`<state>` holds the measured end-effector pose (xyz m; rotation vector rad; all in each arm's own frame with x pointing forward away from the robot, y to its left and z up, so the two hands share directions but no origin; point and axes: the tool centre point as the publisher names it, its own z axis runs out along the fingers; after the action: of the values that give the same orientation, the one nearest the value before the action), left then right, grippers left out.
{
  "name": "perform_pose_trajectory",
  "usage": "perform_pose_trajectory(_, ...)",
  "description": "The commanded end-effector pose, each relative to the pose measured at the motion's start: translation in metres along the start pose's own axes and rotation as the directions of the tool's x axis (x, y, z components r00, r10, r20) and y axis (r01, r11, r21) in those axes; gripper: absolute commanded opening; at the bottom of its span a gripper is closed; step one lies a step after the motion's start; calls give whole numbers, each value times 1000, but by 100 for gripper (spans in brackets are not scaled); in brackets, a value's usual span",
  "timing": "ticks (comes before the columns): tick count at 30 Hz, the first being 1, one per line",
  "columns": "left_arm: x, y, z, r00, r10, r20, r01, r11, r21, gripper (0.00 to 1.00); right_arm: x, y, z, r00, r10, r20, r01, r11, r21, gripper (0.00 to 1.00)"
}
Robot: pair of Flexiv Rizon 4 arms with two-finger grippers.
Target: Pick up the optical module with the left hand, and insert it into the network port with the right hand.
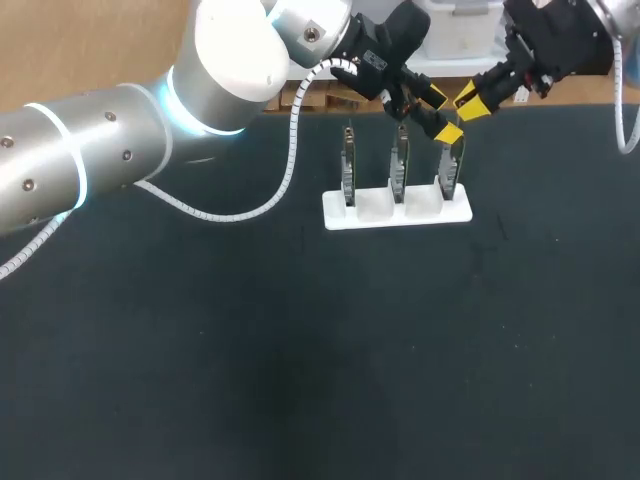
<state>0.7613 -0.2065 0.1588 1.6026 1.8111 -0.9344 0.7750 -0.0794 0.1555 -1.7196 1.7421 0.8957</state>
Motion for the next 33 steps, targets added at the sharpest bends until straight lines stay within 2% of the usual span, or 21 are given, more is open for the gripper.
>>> perform_pose_trajectory(1, 0, 0, 0, 1000, 1, 0, -1, 1000, -1, 100, 4, 3, 2, 1000, 3, -2, -3, 1000, 4, 0)
perform_pose_trajectory(26, 0, 0, 0, 1000, 1, 0, -1, 1000, -1, 100, 13, 6, 7, 999, 24, -24, -24, 1000, 1, 0)
perform_pose_trajectory(27, 0, 0, 0, 1000, 1, 0, -1, 1000, -1, 100, 13, 7, 7, 999, 24, -24, -24, 1000, 1, 27)
perform_pose_trajectory(28, 0, 0, 0, 1000, 1, 0, -1, 1000, -1, 100, 13, 7, 7, 999, 23, -26, -23, 1000, 3, 85)
perform_pose_trajectory(29, 0, 0, 0, 1000, 1, 0, -1, 1000, -1, 100, 13, 7, 7, 999, 23, -26, -23, 1000, 4, 100)
perform_pose_trajectory(33, 0, 0, 0, 1000, 1, 0, -1, 1000, -1, 100, 11, 7, 5, 1000, 22, -16, -22, 1000, 7, 100)
